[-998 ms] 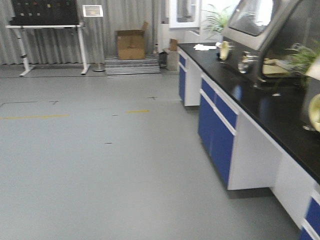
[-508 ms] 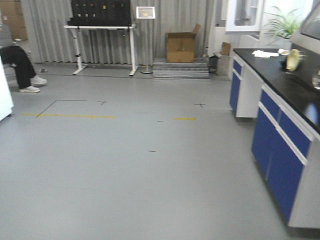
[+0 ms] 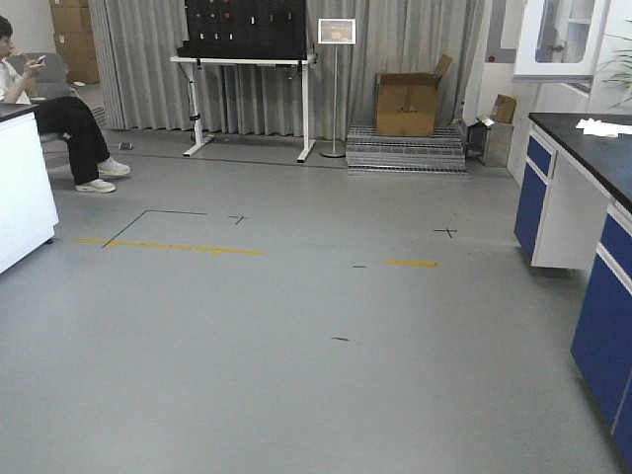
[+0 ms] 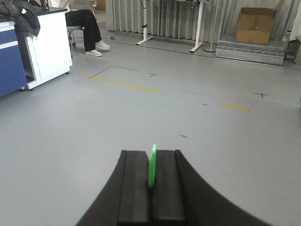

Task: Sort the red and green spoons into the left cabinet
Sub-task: 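Drive the base away from the bench to the white cabinet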

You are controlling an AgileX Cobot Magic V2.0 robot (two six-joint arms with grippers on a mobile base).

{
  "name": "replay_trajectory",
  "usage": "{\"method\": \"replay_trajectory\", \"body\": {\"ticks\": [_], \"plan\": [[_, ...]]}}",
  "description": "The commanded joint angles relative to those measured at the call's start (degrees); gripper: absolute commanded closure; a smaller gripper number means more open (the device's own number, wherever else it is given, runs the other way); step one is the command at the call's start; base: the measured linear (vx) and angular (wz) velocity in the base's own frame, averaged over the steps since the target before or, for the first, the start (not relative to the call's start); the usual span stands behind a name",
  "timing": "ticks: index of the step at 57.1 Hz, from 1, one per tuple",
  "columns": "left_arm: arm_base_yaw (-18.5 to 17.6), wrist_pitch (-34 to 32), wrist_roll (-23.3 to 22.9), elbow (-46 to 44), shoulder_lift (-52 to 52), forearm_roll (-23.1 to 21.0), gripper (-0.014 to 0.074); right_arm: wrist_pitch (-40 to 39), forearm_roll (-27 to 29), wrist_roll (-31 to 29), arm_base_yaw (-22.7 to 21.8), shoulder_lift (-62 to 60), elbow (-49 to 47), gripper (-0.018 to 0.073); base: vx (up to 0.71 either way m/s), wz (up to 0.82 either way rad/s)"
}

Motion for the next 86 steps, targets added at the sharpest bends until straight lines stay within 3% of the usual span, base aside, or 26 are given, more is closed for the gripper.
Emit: {"method": "replay_trajectory", "body": {"ticks": [1,86], "plan": [[-0.3,-4.3,-0.1,-1.6,0.3,-0.4,0.0600,-4.8,0.1,-0.2,0.1,0.3,-1.7,0.0564,0.55,0.00],[-0.3,-4.3,-0.1,-1.6,0.3,-0.4,0.0600,-4.8,0.1,-0.2,0.1,0.4,-1.7,0.0564,0.61,0.01]]}}
